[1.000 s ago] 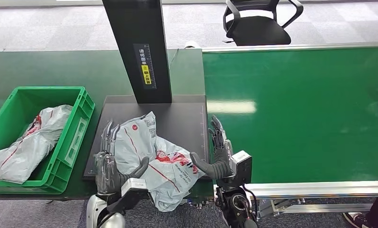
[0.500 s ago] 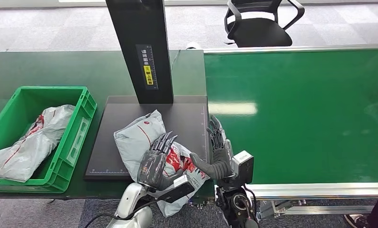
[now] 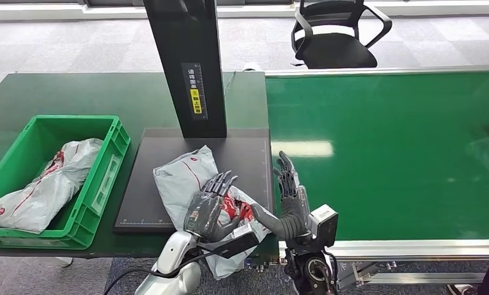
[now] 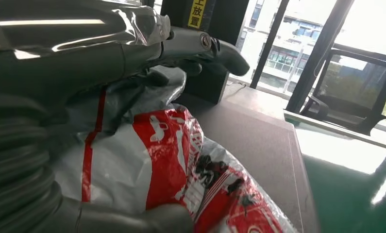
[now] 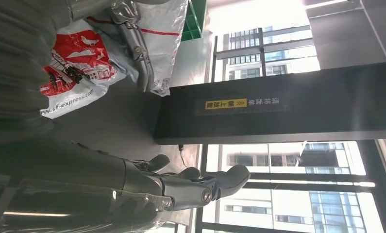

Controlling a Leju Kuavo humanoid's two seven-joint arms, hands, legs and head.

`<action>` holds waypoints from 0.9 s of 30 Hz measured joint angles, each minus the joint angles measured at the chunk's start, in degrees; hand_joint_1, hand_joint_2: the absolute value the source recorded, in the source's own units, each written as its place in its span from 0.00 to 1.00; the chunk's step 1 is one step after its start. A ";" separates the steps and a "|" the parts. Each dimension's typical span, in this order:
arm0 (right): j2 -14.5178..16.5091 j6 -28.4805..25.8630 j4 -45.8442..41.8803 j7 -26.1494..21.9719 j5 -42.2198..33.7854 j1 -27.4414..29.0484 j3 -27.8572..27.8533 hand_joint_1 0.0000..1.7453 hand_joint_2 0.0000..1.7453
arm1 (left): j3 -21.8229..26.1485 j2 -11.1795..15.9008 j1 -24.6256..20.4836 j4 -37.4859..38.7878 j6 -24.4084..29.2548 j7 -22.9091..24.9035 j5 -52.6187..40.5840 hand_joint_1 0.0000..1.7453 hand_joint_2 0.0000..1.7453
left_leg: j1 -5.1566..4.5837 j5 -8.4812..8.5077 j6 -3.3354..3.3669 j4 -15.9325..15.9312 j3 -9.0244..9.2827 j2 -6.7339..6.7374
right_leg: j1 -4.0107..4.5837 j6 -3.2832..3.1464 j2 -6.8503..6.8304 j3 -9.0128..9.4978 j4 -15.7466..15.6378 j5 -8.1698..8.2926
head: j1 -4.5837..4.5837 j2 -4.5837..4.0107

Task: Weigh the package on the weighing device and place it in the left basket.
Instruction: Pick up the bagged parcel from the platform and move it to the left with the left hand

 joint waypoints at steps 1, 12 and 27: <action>0.00 -0.01 -0.11 -0.01 -0.06 0.06 0.02 0.00 1.00 | 0.00 0.03 0.11 0.01 -0.02 0.01 -0.29 0.99 1.00 | 0.00 0.03 0.00 0.00 0.01 0.01 | 0.00 -0.03 0.01 -0.01 0.00 0.03 | -0.01 0.00; -0.26 -0.10 -0.48 0.25 -0.62 1.19 0.30 0.00 1.00 | 0.66 0.76 5.27 -4.97 4.22 -1.15 -0.32 1.00 1.00 | 0.01 -0.10 -0.06 0.01 -0.30 0.09 | 0.02 -0.05 0.05 -0.42 0.05 -0.04 | 0.00 0.00; -0.55 -1.19 0.02 0.28 -0.93 2.33 0.69 0.00 1.00 | 7.59 1.84 18.06 -38.69 15.63 -21.36 10.57 1.00 1.00 | 0.03 -0.06 -0.05 0.06 -0.93 0.27 | 0.04 -0.06 0.17 -1.48 0.11 -0.01 | 0.01 0.00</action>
